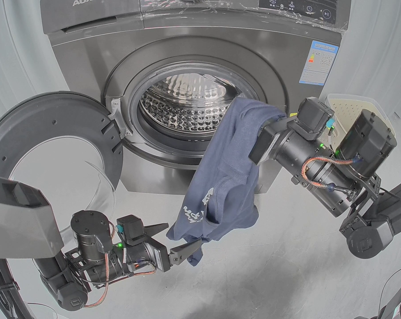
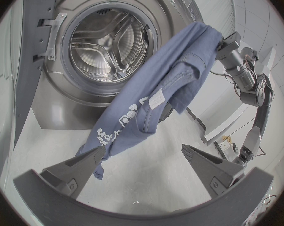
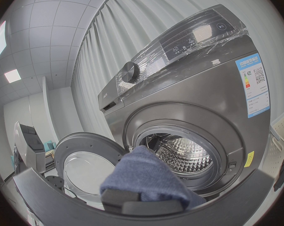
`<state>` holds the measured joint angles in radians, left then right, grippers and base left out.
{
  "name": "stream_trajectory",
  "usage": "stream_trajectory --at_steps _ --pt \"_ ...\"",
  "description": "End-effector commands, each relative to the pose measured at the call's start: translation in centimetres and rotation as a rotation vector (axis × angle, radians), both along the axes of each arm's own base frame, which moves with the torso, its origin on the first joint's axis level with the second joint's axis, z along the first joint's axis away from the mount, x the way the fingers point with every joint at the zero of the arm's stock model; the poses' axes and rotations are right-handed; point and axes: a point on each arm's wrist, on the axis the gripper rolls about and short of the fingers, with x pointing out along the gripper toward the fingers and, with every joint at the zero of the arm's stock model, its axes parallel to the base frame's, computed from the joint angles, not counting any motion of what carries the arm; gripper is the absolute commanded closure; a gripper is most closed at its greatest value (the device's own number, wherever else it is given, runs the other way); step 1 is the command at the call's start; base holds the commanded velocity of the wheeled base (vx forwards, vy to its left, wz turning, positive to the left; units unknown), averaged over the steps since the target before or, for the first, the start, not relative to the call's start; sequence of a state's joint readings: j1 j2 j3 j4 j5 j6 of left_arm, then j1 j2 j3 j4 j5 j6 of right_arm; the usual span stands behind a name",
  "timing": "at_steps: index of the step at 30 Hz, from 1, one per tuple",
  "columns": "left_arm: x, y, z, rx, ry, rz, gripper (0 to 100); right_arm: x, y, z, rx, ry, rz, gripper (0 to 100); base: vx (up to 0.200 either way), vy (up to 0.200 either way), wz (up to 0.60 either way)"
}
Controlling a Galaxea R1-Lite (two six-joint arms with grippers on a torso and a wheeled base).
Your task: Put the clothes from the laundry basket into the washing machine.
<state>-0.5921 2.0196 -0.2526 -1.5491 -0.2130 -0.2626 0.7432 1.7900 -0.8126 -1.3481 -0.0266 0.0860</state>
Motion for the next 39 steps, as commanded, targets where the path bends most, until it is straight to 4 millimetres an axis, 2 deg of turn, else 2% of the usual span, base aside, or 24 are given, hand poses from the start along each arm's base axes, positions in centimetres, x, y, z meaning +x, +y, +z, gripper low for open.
stream_trajectory --at_steps 1,10,22,23,26,32,33,39 --pt "0.8 -0.6 -1.8 0.026 0.045 -0.017 0 0.2 0.3 0.2 0.006 -0.004 0.002 100 0.0 0.0 0.0" --pt "3.5 -2.8 -3.2 0.025 -0.004 -0.067 0 0.1 0.4 0.0 0.004 0.003 0.008 100 0.0 0.0 0.0" --pt "7.0 -4.9 -6.3 0.018 -0.022 -0.079 0 -0.1 0.3 -0.4 -0.002 0.009 0.011 100 0.0 0.0 0.0" --pt "7.7 -5.4 -6.6 0.01 -0.039 -0.076 0 -0.2 0.3 -0.5 -0.004 0.012 0.012 100 0.0 0.0 0.0" --pt "8.9 -6.0 -6.8 -0.008 -0.071 -0.066 0 -0.2 0.2 -0.5 -0.002 0.011 0.011 100 0.0 0.0 0.0" --pt "10.2 -6.8 -6.9 -0.03 -0.106 -0.064 0 -0.2 0.3 -0.4 0.0 0.011 0.013 100 0.0 0.0 0.0" --pt "10.2 -6.9 -6.9 -0.03 -0.106 -0.064 100 -0.2 0.3 -0.4 0.0 0.011 0.013 100 0.0 0.0 0.0" --pt "10.3 -7.3 -6.8 -0.038 -0.121 -0.068 100 -0.3 0.3 -0.6 -0.002 0.016 0.014 100 0.0 0.0 0.0"
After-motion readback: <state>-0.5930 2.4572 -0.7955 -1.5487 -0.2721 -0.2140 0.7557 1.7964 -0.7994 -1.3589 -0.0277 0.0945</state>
